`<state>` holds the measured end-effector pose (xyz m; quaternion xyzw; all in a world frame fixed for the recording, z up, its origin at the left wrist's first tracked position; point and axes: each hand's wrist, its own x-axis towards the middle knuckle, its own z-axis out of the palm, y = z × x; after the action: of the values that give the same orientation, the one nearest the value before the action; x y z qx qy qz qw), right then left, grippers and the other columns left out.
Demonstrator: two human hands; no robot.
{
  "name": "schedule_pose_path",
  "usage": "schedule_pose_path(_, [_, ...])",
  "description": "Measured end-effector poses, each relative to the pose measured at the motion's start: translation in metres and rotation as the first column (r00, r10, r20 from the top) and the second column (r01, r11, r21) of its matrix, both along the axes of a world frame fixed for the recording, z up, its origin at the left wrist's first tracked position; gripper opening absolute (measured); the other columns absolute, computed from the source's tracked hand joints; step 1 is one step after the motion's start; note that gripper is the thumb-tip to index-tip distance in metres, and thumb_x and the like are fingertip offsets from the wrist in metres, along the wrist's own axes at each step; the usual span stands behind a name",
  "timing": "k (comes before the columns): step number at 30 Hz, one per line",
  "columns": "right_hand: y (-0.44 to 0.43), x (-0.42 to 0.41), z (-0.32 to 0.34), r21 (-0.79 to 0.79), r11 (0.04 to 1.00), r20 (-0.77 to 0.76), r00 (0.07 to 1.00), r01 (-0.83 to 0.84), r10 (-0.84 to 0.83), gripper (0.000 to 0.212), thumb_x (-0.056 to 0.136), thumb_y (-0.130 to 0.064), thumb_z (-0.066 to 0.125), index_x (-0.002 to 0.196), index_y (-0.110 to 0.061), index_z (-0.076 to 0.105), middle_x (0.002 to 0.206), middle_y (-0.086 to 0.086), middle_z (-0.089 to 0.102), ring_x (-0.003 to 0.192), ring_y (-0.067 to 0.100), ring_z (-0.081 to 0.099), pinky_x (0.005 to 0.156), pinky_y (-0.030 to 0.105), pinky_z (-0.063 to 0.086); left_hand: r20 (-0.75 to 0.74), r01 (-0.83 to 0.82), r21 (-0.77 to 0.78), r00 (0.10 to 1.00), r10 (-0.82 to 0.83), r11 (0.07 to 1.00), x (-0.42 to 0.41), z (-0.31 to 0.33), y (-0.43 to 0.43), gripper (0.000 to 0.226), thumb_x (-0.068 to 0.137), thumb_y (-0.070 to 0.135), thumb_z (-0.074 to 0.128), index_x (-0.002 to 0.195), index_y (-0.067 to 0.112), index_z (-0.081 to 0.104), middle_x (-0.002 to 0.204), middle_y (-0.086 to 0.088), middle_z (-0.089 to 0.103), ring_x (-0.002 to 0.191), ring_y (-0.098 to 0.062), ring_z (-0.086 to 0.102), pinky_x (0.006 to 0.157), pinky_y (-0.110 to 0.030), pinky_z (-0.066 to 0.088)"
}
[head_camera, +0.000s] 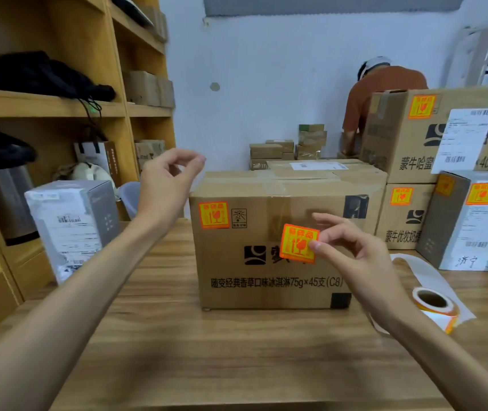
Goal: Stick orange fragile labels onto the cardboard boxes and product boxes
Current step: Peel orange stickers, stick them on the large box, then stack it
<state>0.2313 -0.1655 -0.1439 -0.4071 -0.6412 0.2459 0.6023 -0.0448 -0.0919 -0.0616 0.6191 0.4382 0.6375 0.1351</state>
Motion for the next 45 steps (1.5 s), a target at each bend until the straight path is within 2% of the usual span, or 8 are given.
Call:
schedule_pose_path(8, [0.004, 0.001, 0.004, -0.09, 0.995, 0.014, 0.999, 0.036, -0.035, 0.015, 0.084, -0.013, 0.075, 0.073, -0.021, 0.072, 0.134, -0.017, 0.061, 0.13, -0.002, 0.051, 0.115, 0.049, 0.037, 0.08, 0.22, -0.514, 0.975, -0.209, 0.829, -0.025, -0.002, 0.093, 0.07, 0.089, 0.032, 0.073, 0.152, 0.022, 0.043, 0.149, -0.004, 0.051, 0.136, -0.024, 0.048, 0.114, -0.046, 0.038])
schedule_pose_path(11, [0.005, 0.0, 0.004, -0.123, 0.992, 0.02, 1.0, 0.01, -0.008, 0.014, 0.088, -0.017, 0.072, 0.075, -0.023, 0.068, 0.141, -0.018, 0.055, 0.136, -0.004, 0.044, 0.119, 0.049, 0.031, 0.112, 0.296, -0.604, 0.951, -0.289, 0.74, -0.019, -0.012, 0.099, 0.056, 0.094, 0.038, 0.064, 0.145, 0.021, 0.047, 0.134, -0.006, 0.058, 0.12, -0.022, 0.057, 0.107, -0.043, 0.041])
schedule_pose_path(14, [0.003, -0.003, 0.004, -0.13, 0.992, 0.021, 1.0, -0.008, 0.01, 0.013, 0.09, -0.021, 0.07, 0.078, -0.023, 0.065, 0.145, -0.017, 0.052, 0.139, -0.005, 0.039, 0.121, 0.048, 0.027, 0.154, 0.366, -0.59, 0.926, -0.345, 0.72, -0.016, -0.017, 0.097, 0.03, 0.098, 0.039, 0.054, 0.116, 0.016, 0.061, 0.1, -0.01, 0.064, 0.092, -0.022, 0.061, 0.089, -0.039, 0.043])
schedule_pose_path(20, [-0.005, -0.008, 0.004, -0.177, 0.983, -0.071, 0.997, -0.044, 0.031, 0.01, 0.093, -0.017, 0.065, 0.086, -0.011, 0.063, 0.147, -0.006, 0.051, 0.14, -0.005, 0.036, 0.104, 0.021, 0.034, 0.18, 0.409, -0.545, 0.91, -0.374, 0.732, -0.017, -0.02, 0.09, 0.015, 0.089, 0.034, 0.057, 0.103, 0.027, 0.058, 0.109, -0.007, 0.058, 0.108, -0.028, 0.053, 0.093, -0.041, 0.036])
schedule_pose_path(23, [-0.005, -0.013, 0.002, -0.18, 0.981, -0.069, 0.996, -0.075, 0.063, 0.011, 0.094, -0.017, 0.064, 0.087, -0.009, 0.061, 0.146, -0.005, 0.051, 0.141, -0.007, 0.032, 0.107, 0.022, 0.031, 0.197, 0.443, -0.571, 0.891, -0.409, 0.691, -0.026, -0.02, 0.091, 0.078, 0.084, 0.035, 0.062, 0.156, 0.026, 0.032, 0.147, -0.006, 0.049, 0.13, -0.032, 0.053, 0.105, -0.04, 0.036])
schedule_pose_path(27, [-0.006, -0.011, 0.006, -0.181, 0.976, -0.148, 0.985, -0.12, 0.093, 0.013, 0.096, -0.014, 0.062, 0.086, -0.005, 0.059, 0.115, -0.019, 0.07, 0.138, -0.012, 0.034, 0.101, 0.015, 0.032, 0.116, 0.419, -0.579, 0.891, -0.438, 0.7, -0.035, -0.017, 0.08, 0.098, 0.063, 0.051, 0.072, 0.153, 0.03, 0.039, 0.151, -0.003, 0.049, 0.137, -0.025, 0.045, 0.121, -0.054, 0.026])
schedule_pose_path(34, [-0.02, -0.006, 0.018, -0.163, 0.937, -0.369, 0.9, -0.308, 0.232, 0.008, 0.082, -0.025, 0.07, 0.079, -0.02, 0.065, 0.105, -0.002, 0.07, 0.115, 0.014, 0.059, 0.107, 0.035, 0.044, 0.012, 0.219, -0.424, 0.972, -0.236, 0.879, -0.055, -0.035, 0.03, 0.088, 0.067, 0.071, 0.067, 0.144, 0.03, 0.054, 0.14, 0.0, 0.058, 0.127, -0.02, 0.055, 0.106, -0.042, 0.045])
schedule_pose_path(45, [-0.021, -0.012, 0.025, -0.174, 0.83, -0.463, 0.788, -0.529, 0.406, 0.036, 0.063, -0.028, 0.089, 0.085, -0.017, 0.063, 0.111, 0.011, 0.065, 0.112, 0.027, 0.064, 0.115, 0.055, 0.034, 0.097, 0.247, -0.423, 0.969, -0.227, 0.872, -0.083, -0.046, -0.048, 0.06, 0.079, 0.069, 0.068, 0.107, 0.017, 0.08, 0.103, -0.007, 0.078, 0.11, -0.024, 0.069, 0.112, -0.044, 0.041])
